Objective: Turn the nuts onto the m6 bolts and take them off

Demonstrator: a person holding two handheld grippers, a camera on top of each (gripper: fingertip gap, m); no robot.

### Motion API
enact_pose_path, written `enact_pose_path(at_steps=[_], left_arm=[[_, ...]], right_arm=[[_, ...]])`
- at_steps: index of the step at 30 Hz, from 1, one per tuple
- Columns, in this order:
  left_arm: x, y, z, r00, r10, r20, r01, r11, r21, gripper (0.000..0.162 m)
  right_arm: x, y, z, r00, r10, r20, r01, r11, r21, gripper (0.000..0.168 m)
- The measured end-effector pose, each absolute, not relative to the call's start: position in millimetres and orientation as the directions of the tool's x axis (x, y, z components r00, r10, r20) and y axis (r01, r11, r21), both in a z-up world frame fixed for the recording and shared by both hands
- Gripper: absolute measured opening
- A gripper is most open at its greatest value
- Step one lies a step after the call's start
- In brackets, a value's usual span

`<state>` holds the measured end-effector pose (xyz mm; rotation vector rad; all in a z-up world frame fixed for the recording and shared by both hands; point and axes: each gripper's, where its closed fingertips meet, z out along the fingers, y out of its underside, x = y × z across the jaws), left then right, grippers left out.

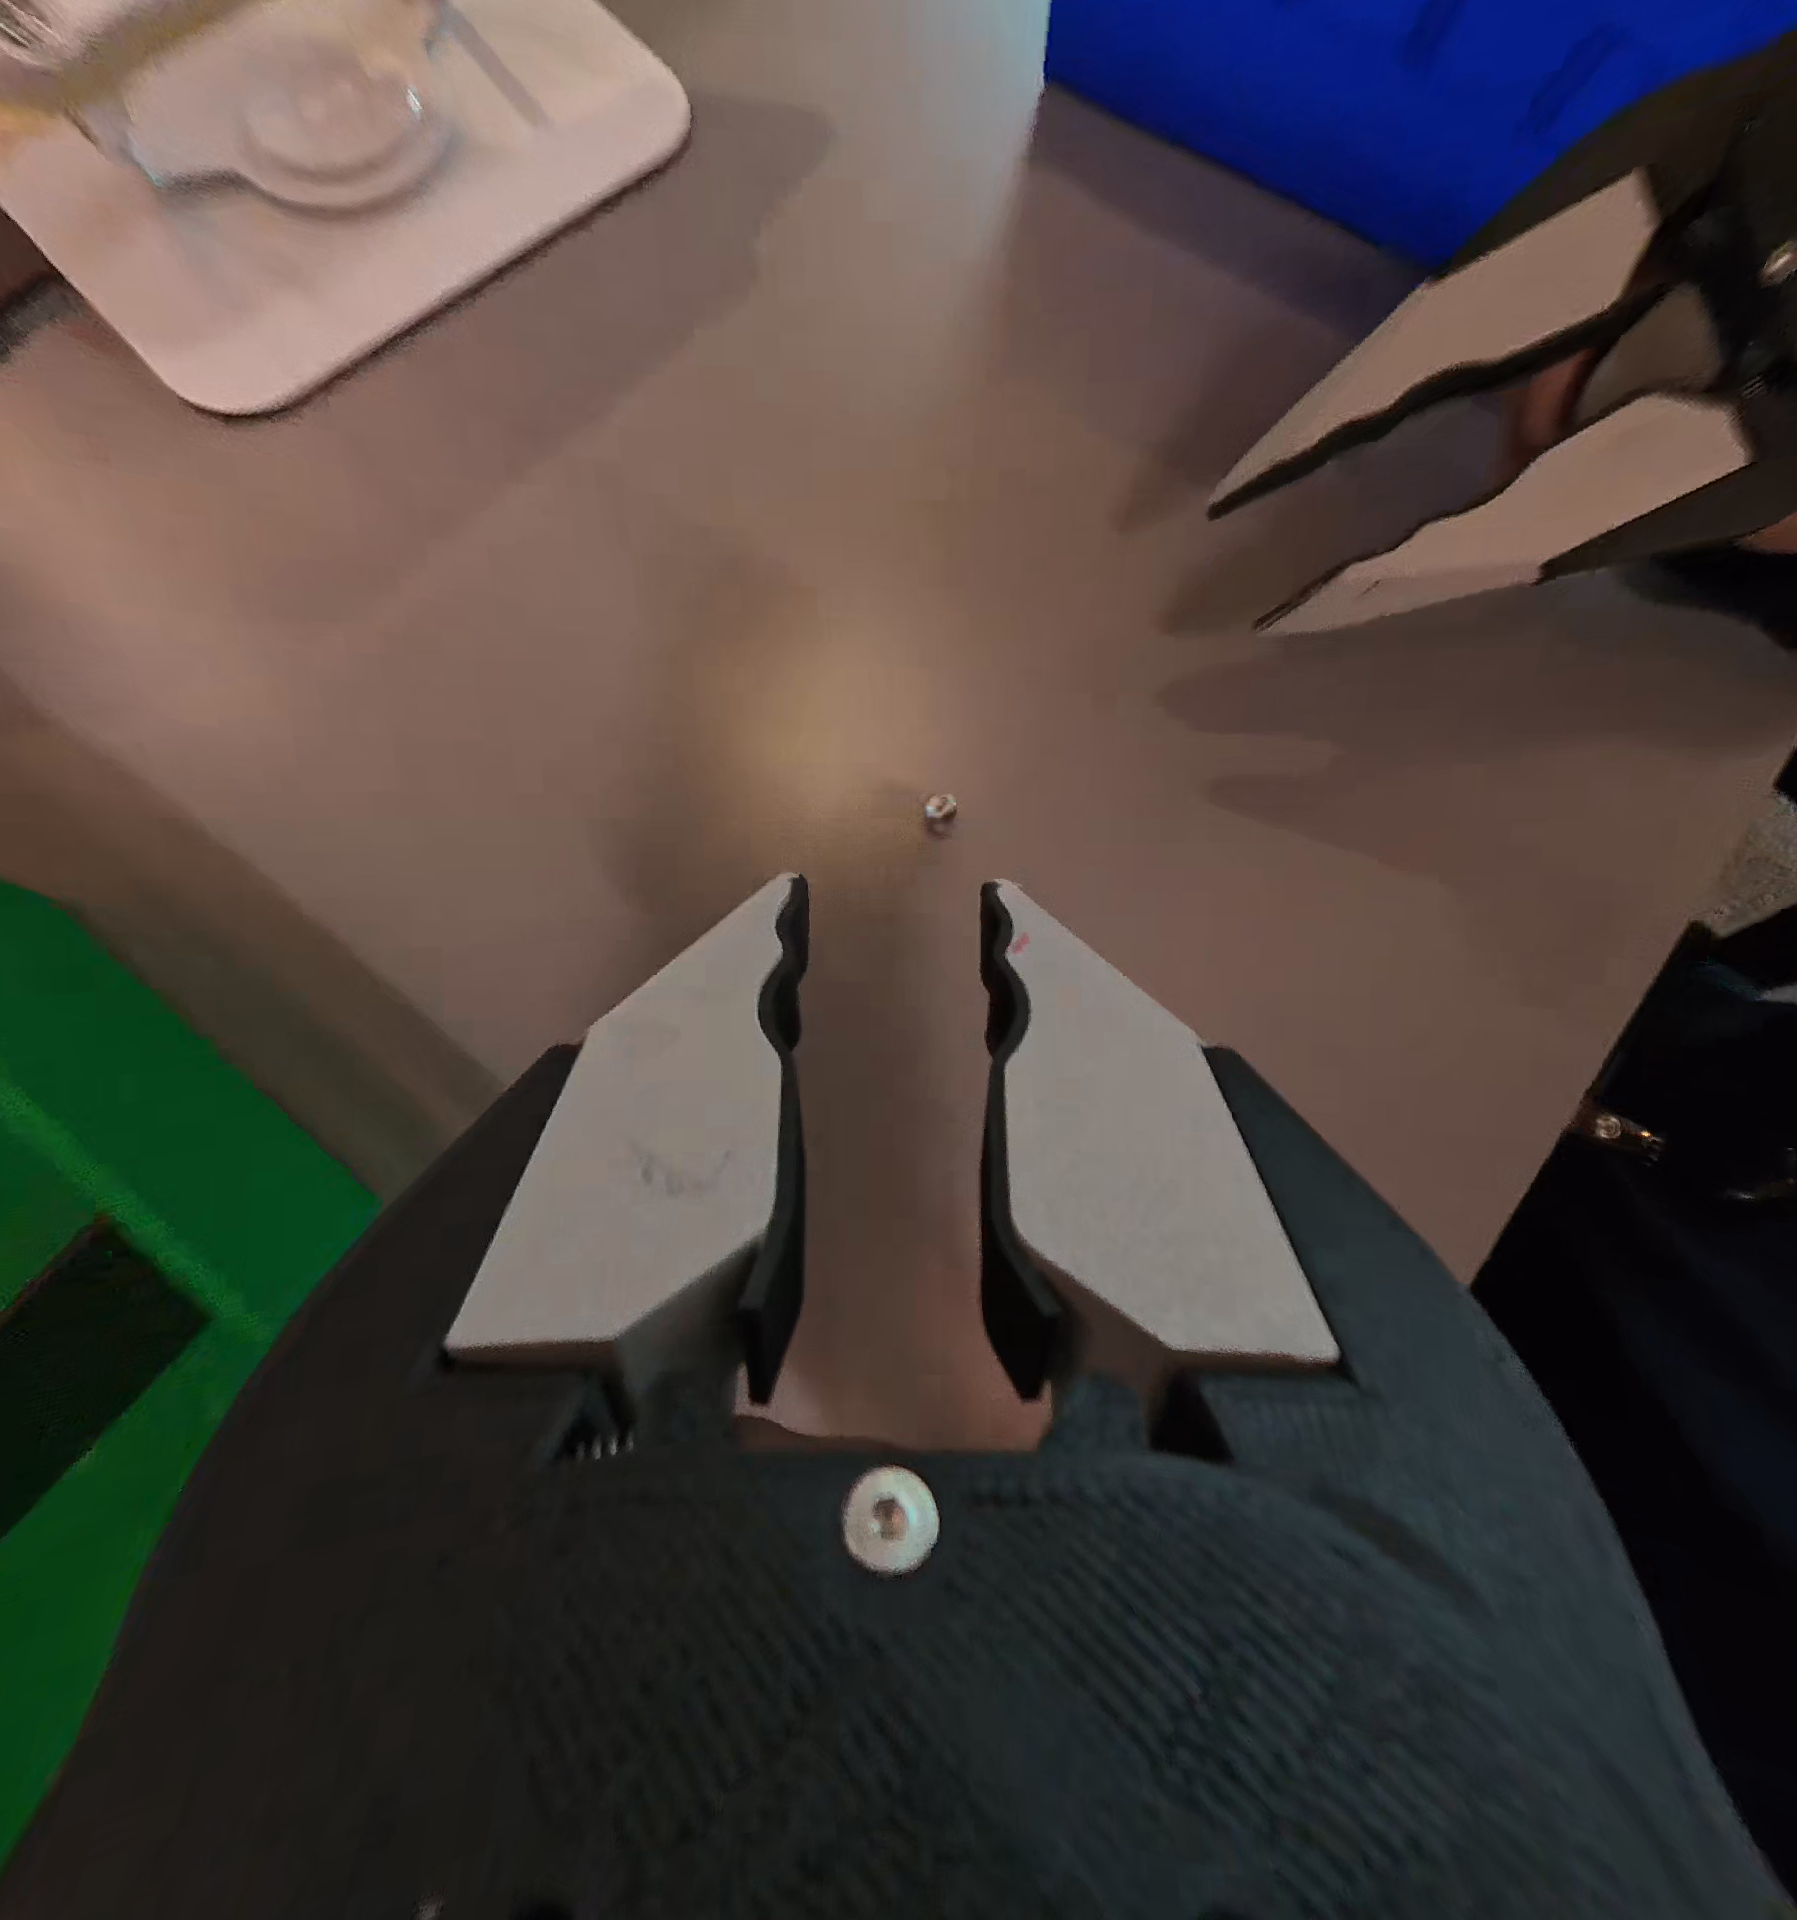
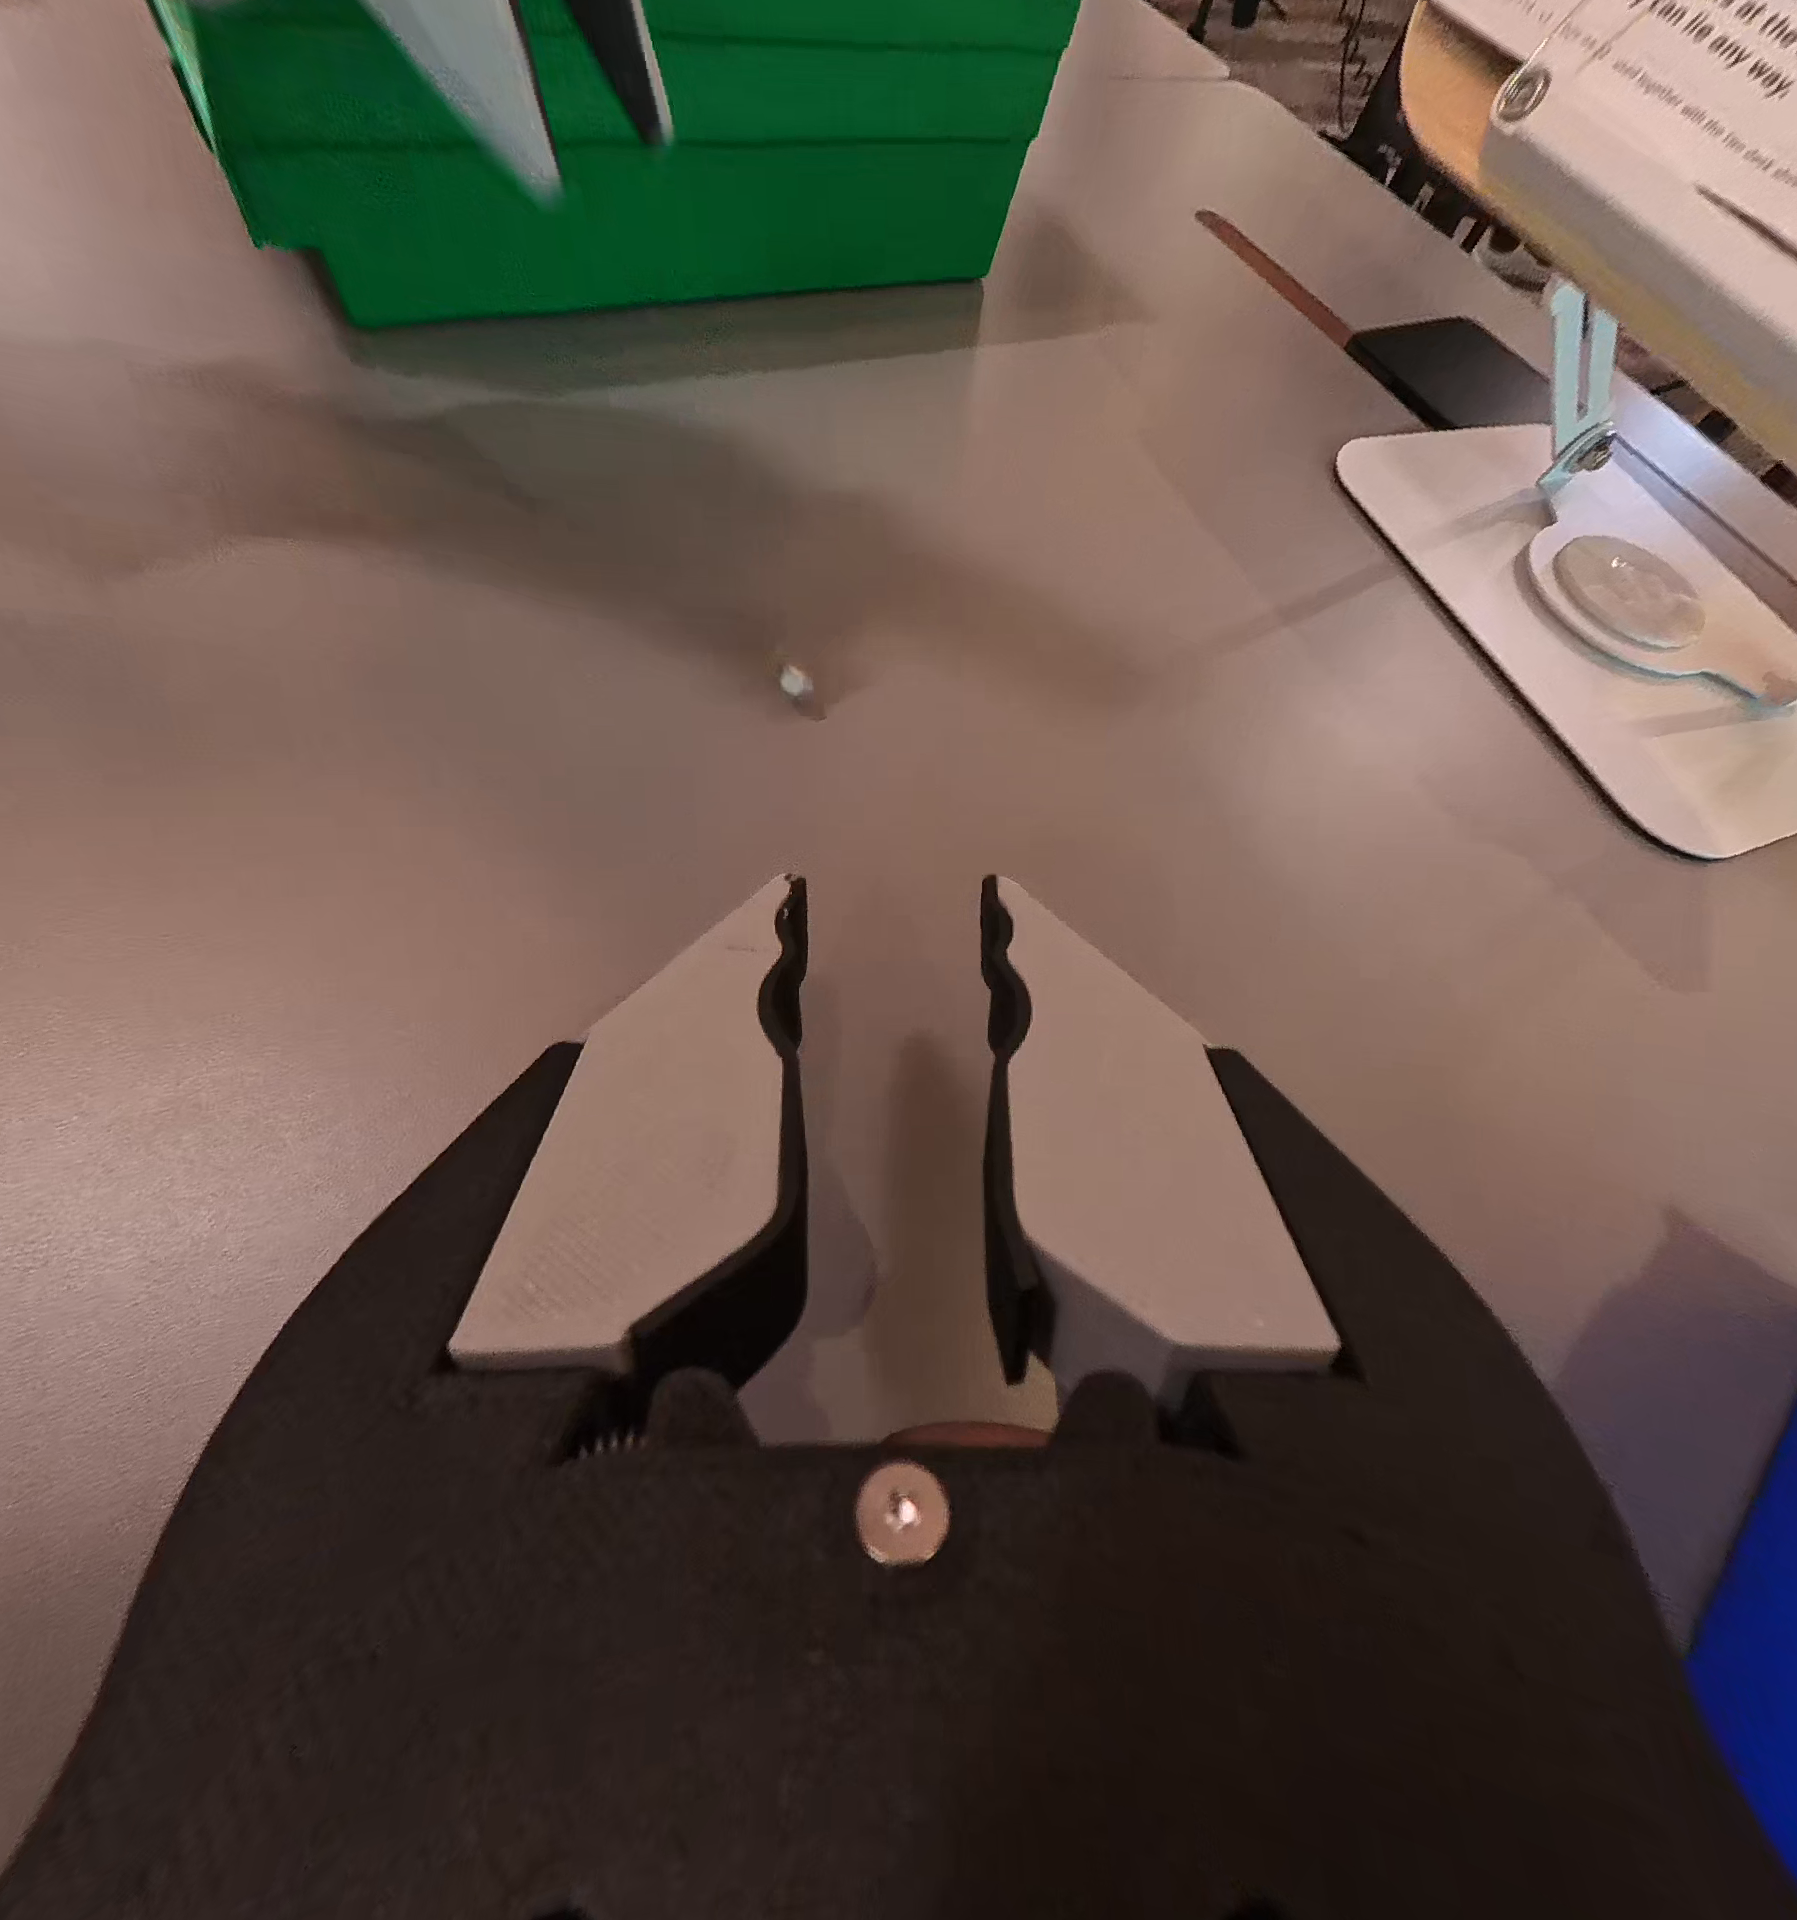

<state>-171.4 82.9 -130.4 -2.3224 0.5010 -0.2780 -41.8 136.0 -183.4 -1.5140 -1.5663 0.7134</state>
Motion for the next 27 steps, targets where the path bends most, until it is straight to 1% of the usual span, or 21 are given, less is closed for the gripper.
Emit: enact_pose_path(at_steps=[3,6,9,12,15,21,27], left_arm=[[-203.5,72.9,-89.0,0.921,-0.389,0.019,-0.231,-0.586,-0.776,0.032],[-256.5,64.7,-53.2,0.954,-0.297,-0.038,-0.196,-0.525,-0.829,0.032],[-314.5,63.1,-43.1,0.977,-0.202,-0.076,-0.173,-0.527,-0.832,0.033],[-357.5,72.0,-51.1,0.982,-0.168,-0.089,-0.17,-0.564,-0.808,0.038],[-386.6,90.5,-72.2,0.976,-0.193,-0.098,-0.199,-0.622,-0.758,0.038],[-408.5,133.1,-146.7,0.938,-0.344,-0.046,-0.315,-0.787,-0.531,0.04],[-393.6,149.6,-194.2,0.878,-0.479,0.017,-0.439,-0.818,-0.372,0.041]], right_arm=[[-42.4,136.5,-187.2,0.061,0.984,0.165,0.524,0.109,-0.845,0.03],[-42.7,136.4,-185.2,0.065,0.986,0.155,0.511,0.1,-0.854,0.03],[-44.6,135.1,-181.4,0.062,0.989,0.133,0.484,0.086,-0.871,0.03],[-50.1,127.7,-177.6,0.025,0.996,0.084,0.439,0.065,-0.896,0.031],[-59.1,123.1,-177.3,-0.014,0.998,0.058,0.412,0.059,-0.909,0.032],[-75.4,145.6,-173.9,0.042,0.995,0.086,0.357,0.066,-0.932,0.031],[-82.0,153.9,-174.6,0.063,0.993,0.102,0.34,0.075,-0.938,0.031]])
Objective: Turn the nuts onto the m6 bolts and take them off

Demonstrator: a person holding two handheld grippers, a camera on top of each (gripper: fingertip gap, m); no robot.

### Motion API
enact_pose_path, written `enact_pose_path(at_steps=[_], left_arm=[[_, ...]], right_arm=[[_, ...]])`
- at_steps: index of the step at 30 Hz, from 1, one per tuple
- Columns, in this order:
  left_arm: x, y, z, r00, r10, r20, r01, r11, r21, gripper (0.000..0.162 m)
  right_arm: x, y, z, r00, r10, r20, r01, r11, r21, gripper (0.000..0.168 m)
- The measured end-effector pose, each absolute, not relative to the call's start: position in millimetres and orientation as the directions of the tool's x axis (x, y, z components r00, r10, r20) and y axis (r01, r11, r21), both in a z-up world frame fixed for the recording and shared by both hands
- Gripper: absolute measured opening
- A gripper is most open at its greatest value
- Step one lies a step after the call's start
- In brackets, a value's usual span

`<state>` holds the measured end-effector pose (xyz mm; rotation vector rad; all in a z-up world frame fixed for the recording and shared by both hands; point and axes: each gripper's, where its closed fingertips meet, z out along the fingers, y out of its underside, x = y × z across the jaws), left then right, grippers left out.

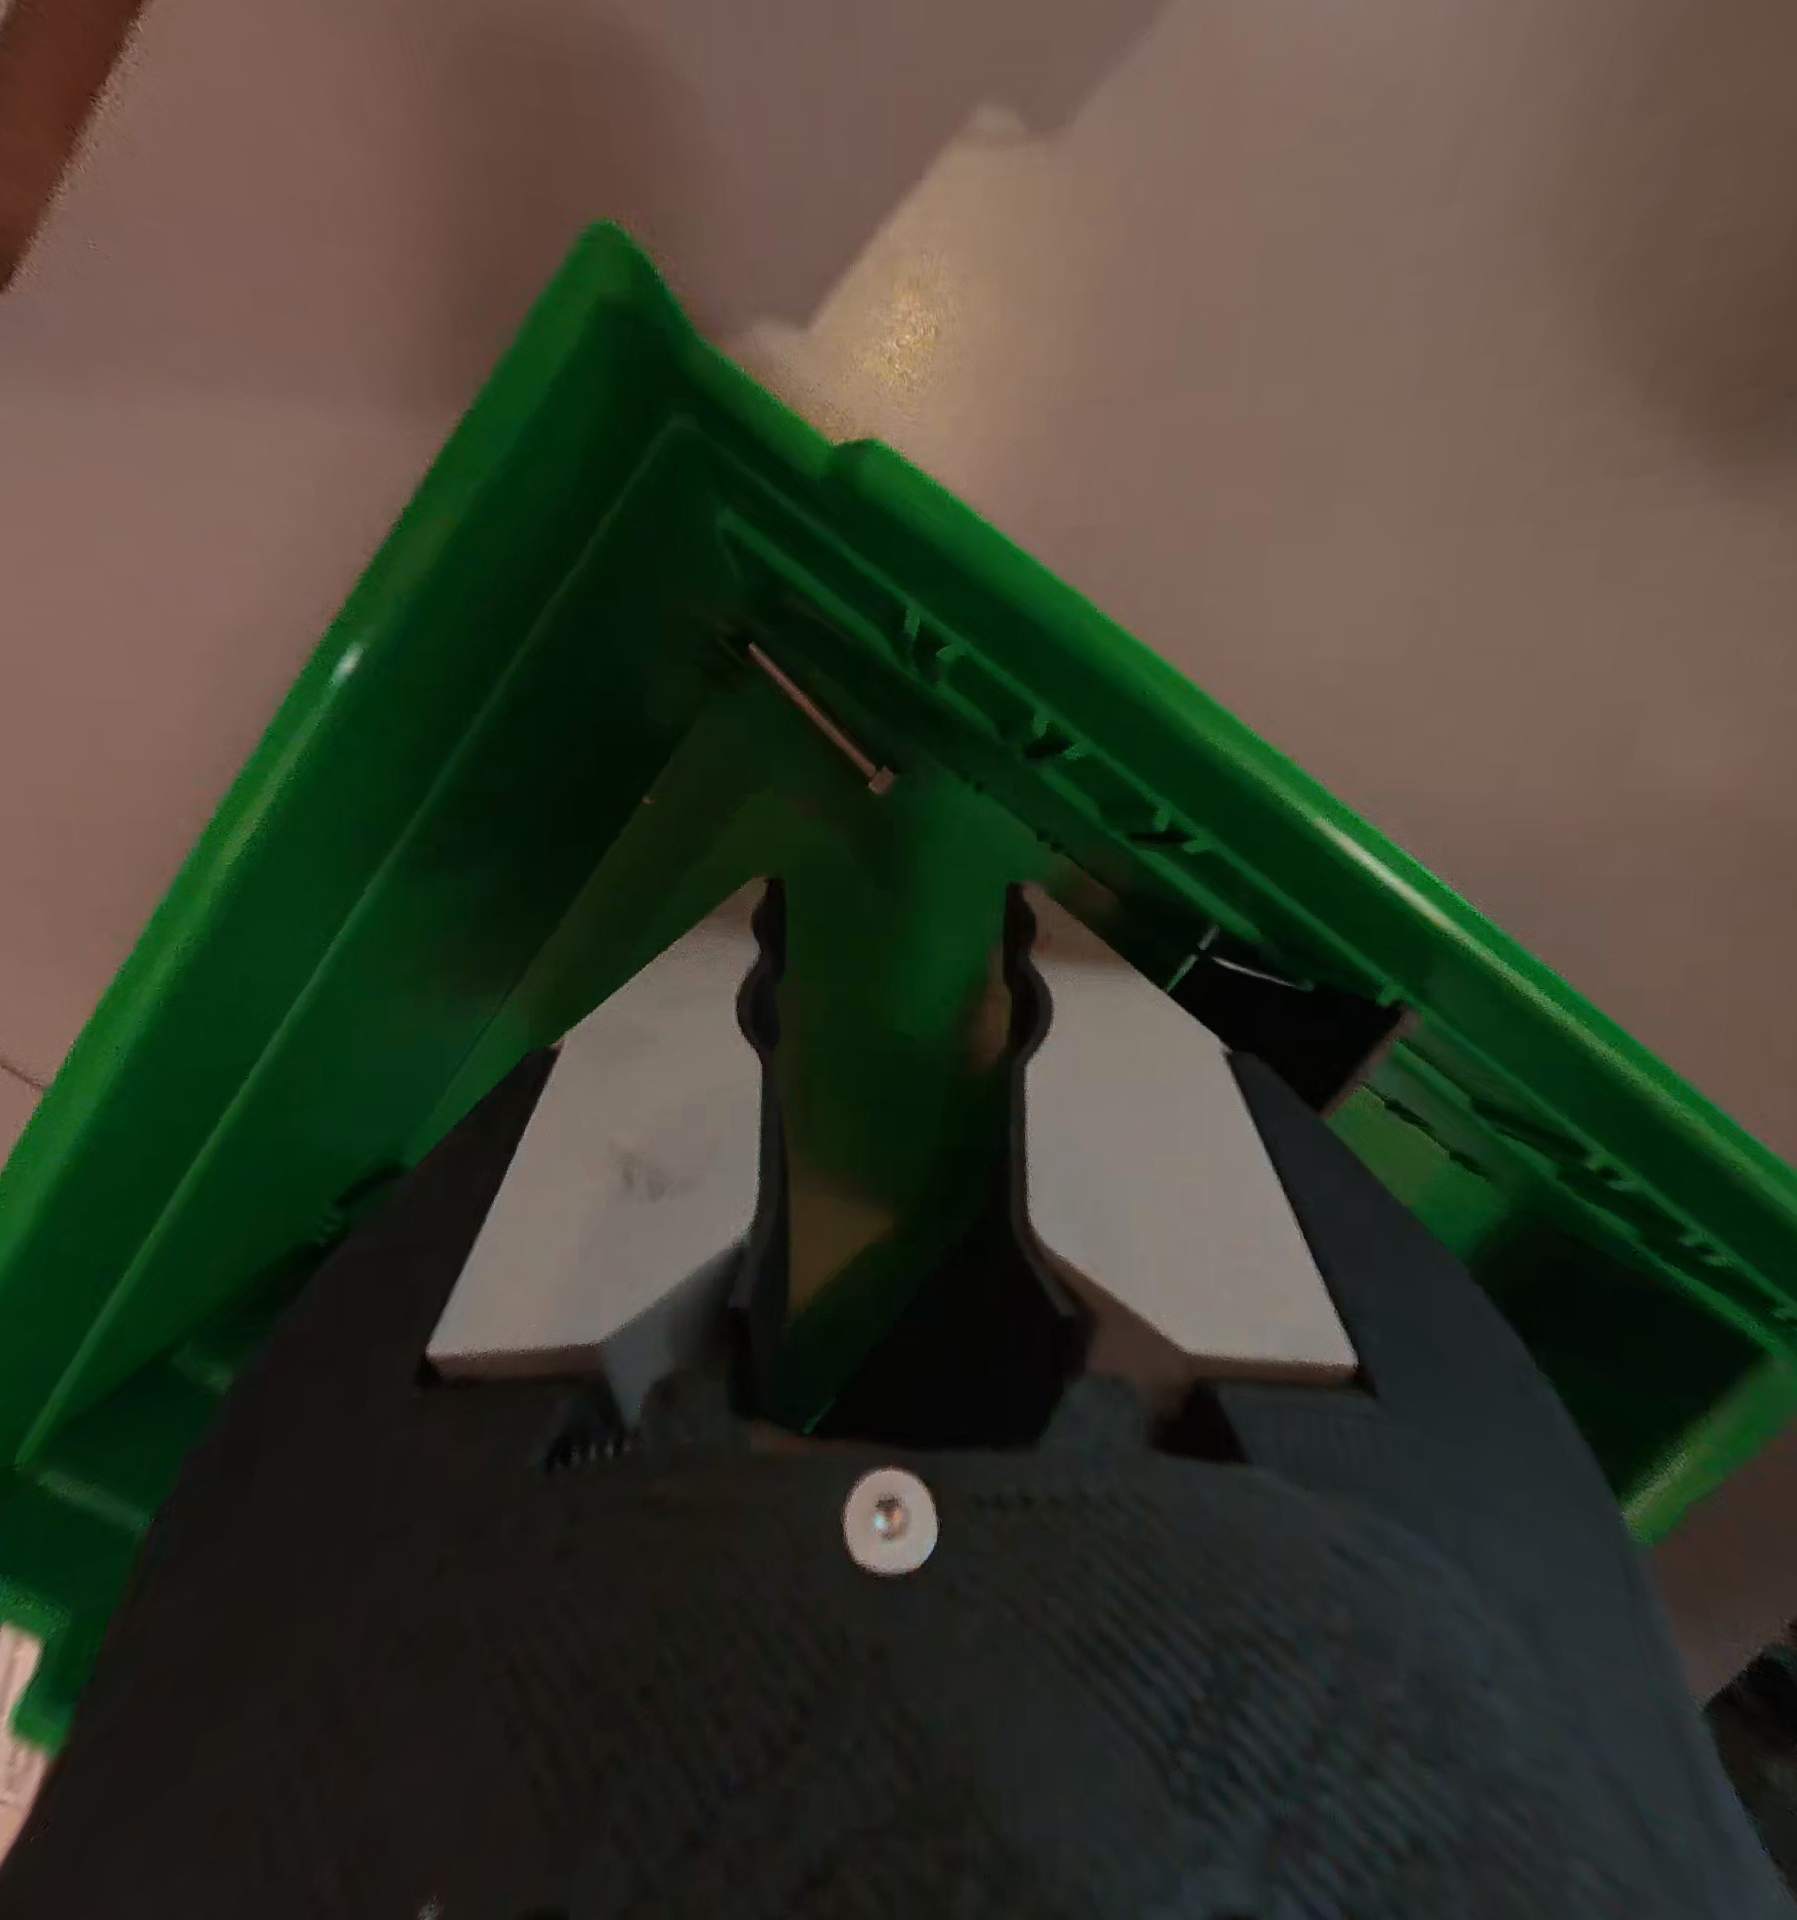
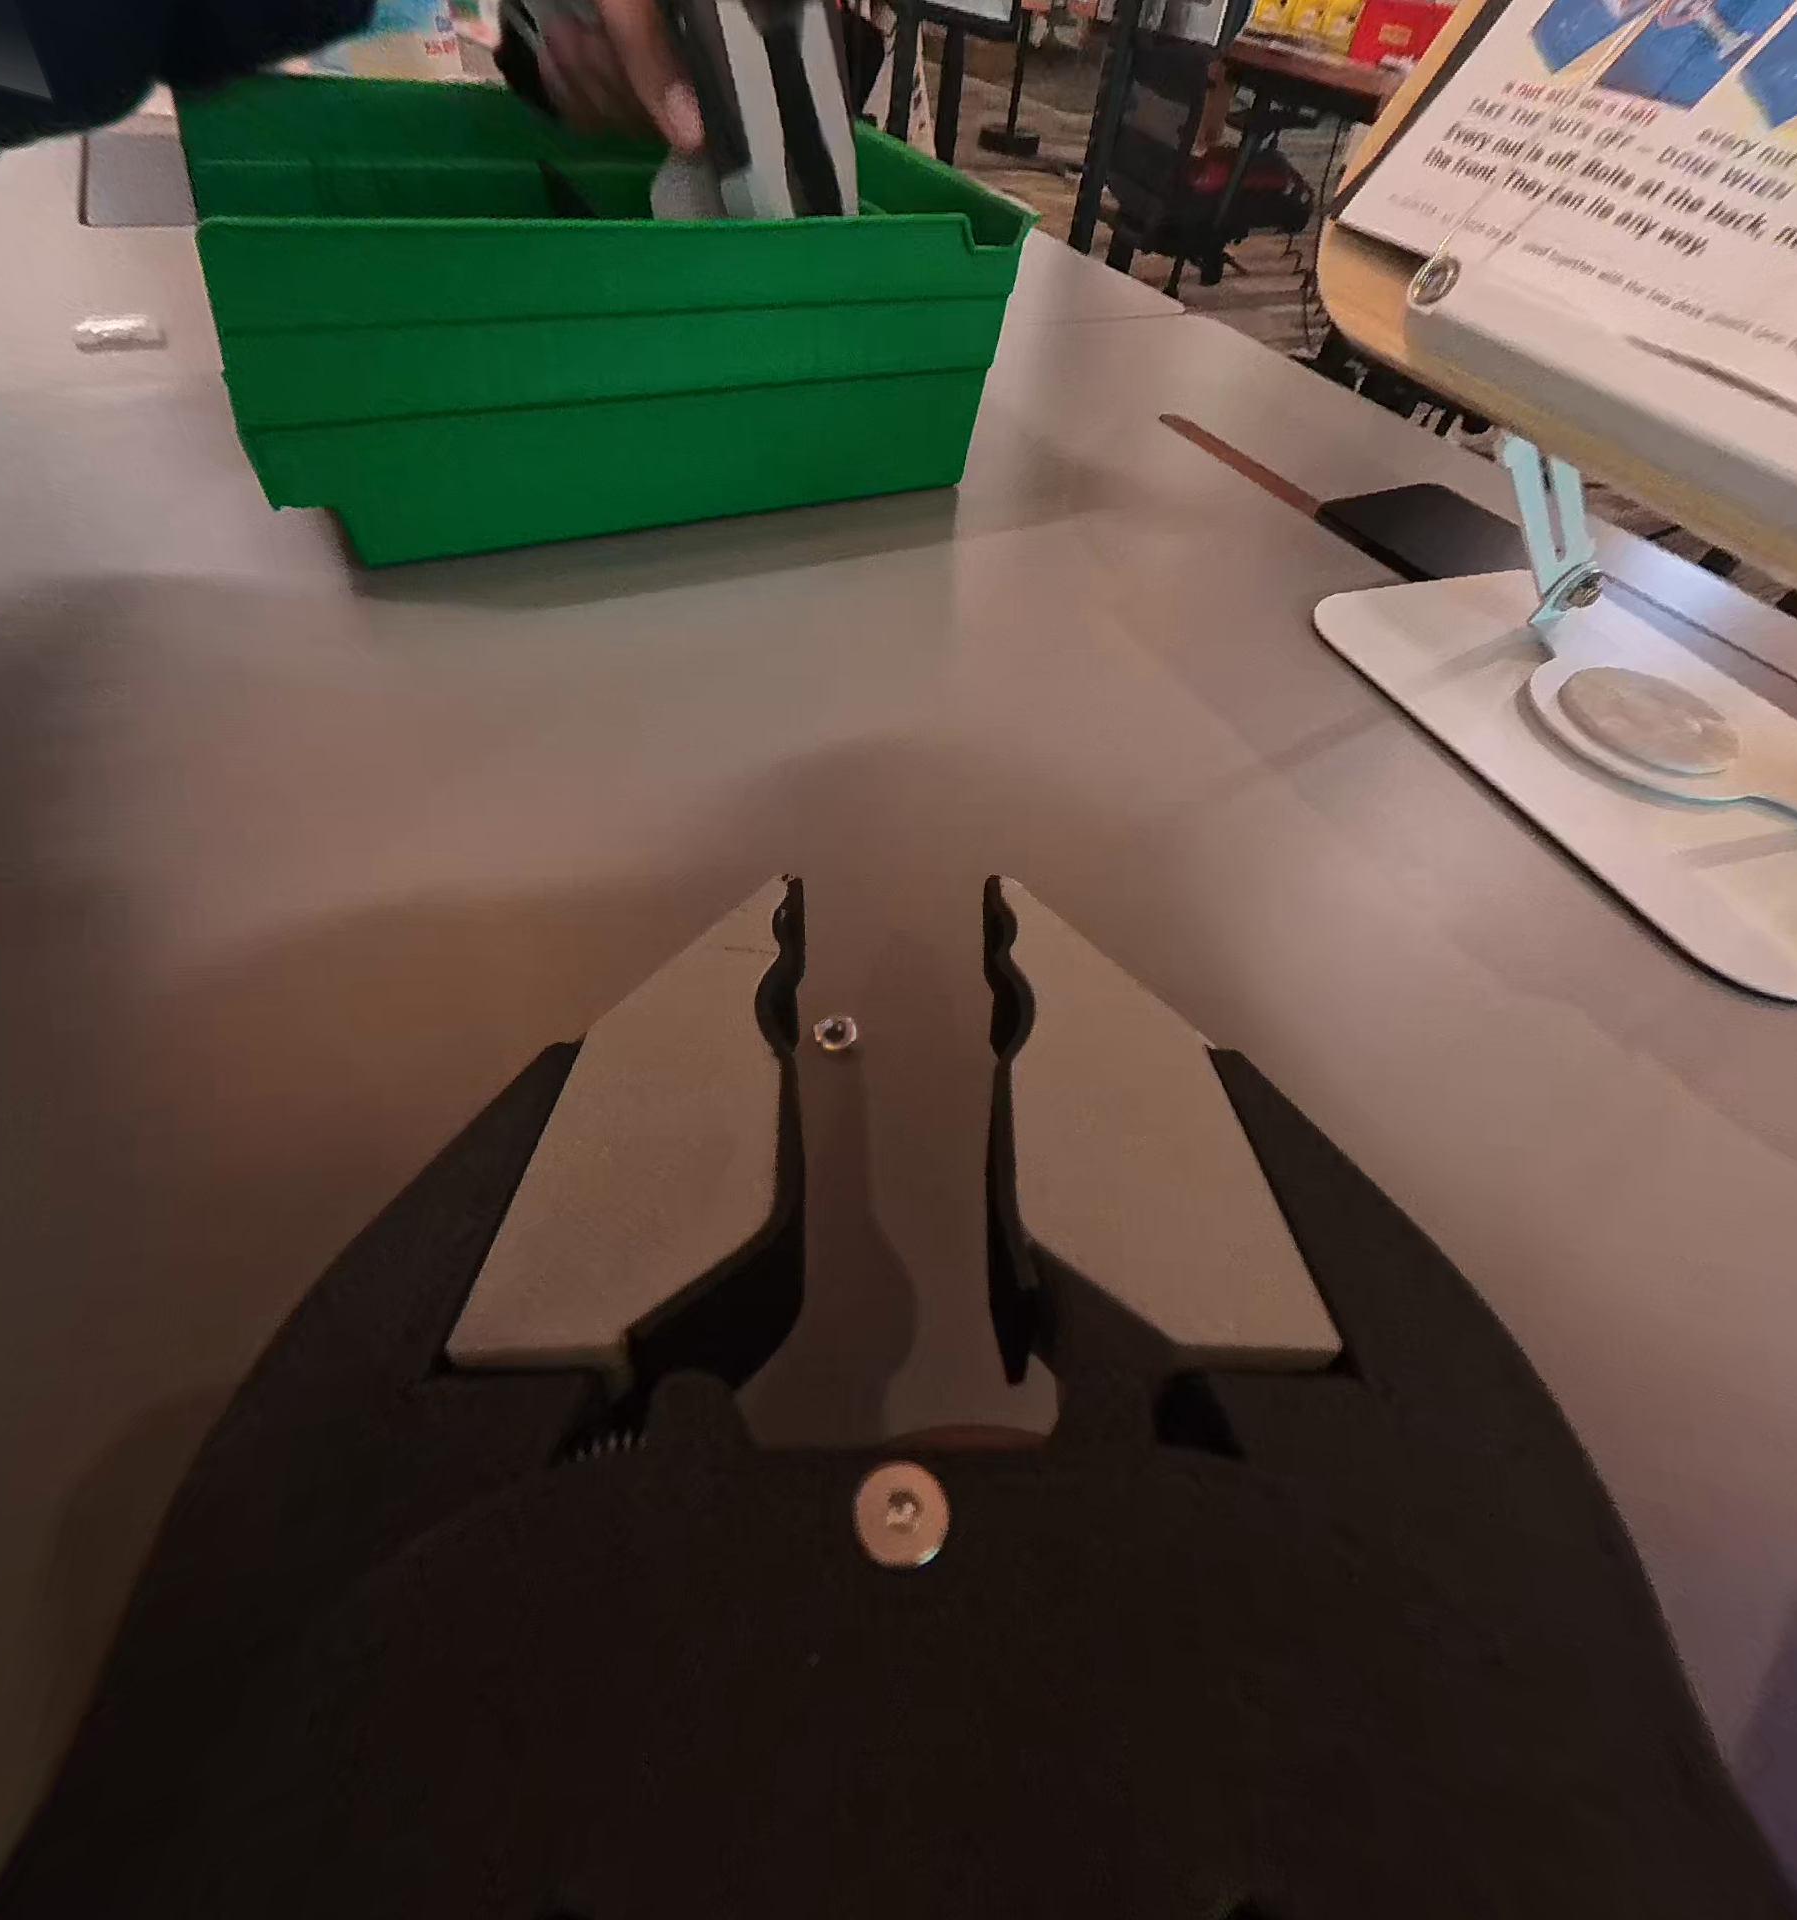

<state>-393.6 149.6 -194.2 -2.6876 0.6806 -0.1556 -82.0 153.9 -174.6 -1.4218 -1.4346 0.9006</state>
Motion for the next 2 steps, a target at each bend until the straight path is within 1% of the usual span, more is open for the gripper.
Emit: enact_pose_path(at_steps=[2], left_arm=[[-386.4,150.6,-207.2,0.857,-0.514,0.029,-0.475,-0.811,-0.343,0.041]], right_arm=[[-83.4,155.0,-172.1,0.065,0.99,0.127,0.327,0.099,-0.94,0.031]])
